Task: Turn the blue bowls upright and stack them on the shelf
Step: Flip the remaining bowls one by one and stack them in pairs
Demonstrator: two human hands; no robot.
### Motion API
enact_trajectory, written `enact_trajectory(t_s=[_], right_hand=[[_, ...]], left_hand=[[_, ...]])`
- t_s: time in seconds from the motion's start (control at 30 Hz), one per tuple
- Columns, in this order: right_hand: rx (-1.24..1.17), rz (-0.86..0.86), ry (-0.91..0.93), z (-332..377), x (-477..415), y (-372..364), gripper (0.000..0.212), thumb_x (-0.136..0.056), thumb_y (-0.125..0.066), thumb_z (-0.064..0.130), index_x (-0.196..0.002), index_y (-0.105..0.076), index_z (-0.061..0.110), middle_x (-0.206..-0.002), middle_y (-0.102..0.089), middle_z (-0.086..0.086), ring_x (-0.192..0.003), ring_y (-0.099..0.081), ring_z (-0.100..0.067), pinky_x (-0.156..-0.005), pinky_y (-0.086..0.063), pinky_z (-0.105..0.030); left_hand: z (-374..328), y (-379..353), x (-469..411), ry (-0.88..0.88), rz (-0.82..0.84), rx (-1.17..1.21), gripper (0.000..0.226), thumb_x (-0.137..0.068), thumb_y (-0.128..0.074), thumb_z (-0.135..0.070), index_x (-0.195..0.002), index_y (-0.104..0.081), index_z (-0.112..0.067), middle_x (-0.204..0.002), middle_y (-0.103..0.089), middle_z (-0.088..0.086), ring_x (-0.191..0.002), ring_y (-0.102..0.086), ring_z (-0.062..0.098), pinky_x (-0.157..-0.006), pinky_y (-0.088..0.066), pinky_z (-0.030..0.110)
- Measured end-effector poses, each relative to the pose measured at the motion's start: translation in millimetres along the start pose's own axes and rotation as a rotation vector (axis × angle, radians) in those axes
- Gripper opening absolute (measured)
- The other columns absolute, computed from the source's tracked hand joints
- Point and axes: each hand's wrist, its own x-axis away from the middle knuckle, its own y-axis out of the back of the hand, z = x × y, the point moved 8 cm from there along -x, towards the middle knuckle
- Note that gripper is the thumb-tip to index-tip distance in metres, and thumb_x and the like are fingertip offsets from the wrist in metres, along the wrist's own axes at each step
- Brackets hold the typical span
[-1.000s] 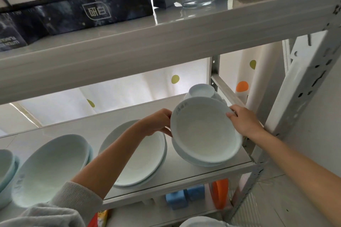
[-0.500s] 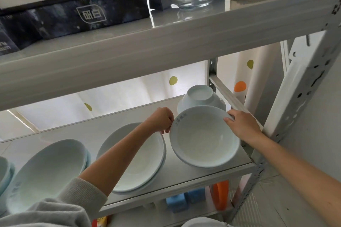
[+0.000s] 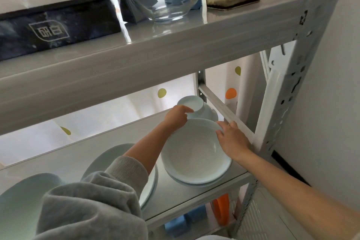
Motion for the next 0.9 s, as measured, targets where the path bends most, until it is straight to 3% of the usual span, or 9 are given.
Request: enact_trajectory(t_s=[0.1, 0.2, 0.37, 0.57, 0.77, 0.9], right_hand=[[-0.001, 0.004, -0.011, 0, 0, 0, 0.036, -0.099, -0.031, 0.030, -0.131, -0.046, 0.023, -0.116, -0.045, -0.011, -0.086, -0.053, -0.028, -0.079, -0.048, -0.039], [0.035, 0.008, -0.009, 1, 0, 1, 0.036, -0.100, -0.031, 0.029, -0.131, -0.045, 0.021, -0.117, -0.044, -0.010, -0.082, -0.049, -0.026, -0.072, -0.042, -0.033], [0.139, 0.020, 0.009, 5, 0, 1, 0.035, -0.100, -0.029, 0.028, -0.129, -0.046, 0.017, -0.119, -0.044, -0.010, -0.101, -0.056, -0.029, -0.079, -0.047, -0.041], [0.203, 0.011, 0.045, 12, 0, 2, 0.031, -0.101, -0.031, 0.027, -0.122, -0.049, 0.013, -0.116, -0.047, -0.008, -0.096, -0.058, -0.024, -0.078, -0.051, -0.036], [0.217, 0.005, 0.064, 13, 0, 3, 0.030, -0.101, -0.031, 0.026, -0.120, -0.049, 0.012, -0.117, -0.047, -0.009, -0.096, -0.058, -0.025, -0.080, -0.053, -0.038], [0.220, -0.003, 0.074, 13, -1, 3, 0.030, -0.101, -0.031, 0.027, -0.119, -0.049, 0.012, -0.117, -0.047, -0.009, -0.096, -0.058, -0.025, -0.078, -0.051, -0.037]], left_hand=[[-1, 5, -8, -0.032, -0.011, -0.076, 0.033, -0.083, -0.065, -0.008, -0.114, -0.068, -0.018, -0.118, -0.067, 0.004, -0.114, -0.055, 0.021, -0.096, -0.046, 0.034], [0, 10, -12, -0.014, -0.048, -0.189, 0.026, -0.081, -0.068, -0.014, -0.107, -0.069, -0.020, -0.110, -0.057, 0.009, -0.105, -0.053, 0.025, -0.092, -0.045, 0.035], [9, 12, -12, 0.038, -0.072, -0.181, 0.012, -0.078, -0.065, -0.012, -0.088, -0.068, -0.018, -0.094, -0.046, 0.005, -0.092, -0.057, 0.030, -0.077, -0.042, 0.030], [14, 11, -14, -0.031, -0.086, -0.223, 0.008, -0.079, -0.069, -0.009, -0.085, -0.063, -0.011, -0.098, -0.060, 0.006, -0.099, -0.050, 0.024, -0.070, -0.038, 0.032], [16, 25, -17, -0.056, -0.128, -0.109, 0.020, -0.076, -0.066, 0.002, -0.068, -0.052, -0.009, -0.083, -0.052, 0.005, -0.081, -0.045, 0.024, -0.063, -0.035, 0.031], [33, 43, -15, 0.028, -0.200, 0.072, 0.012, -0.072, -0.070, 0.004, -0.074, -0.062, -0.004, -0.081, -0.054, 0.007, -0.075, -0.049, 0.024, -0.062, -0.038, 0.026]])
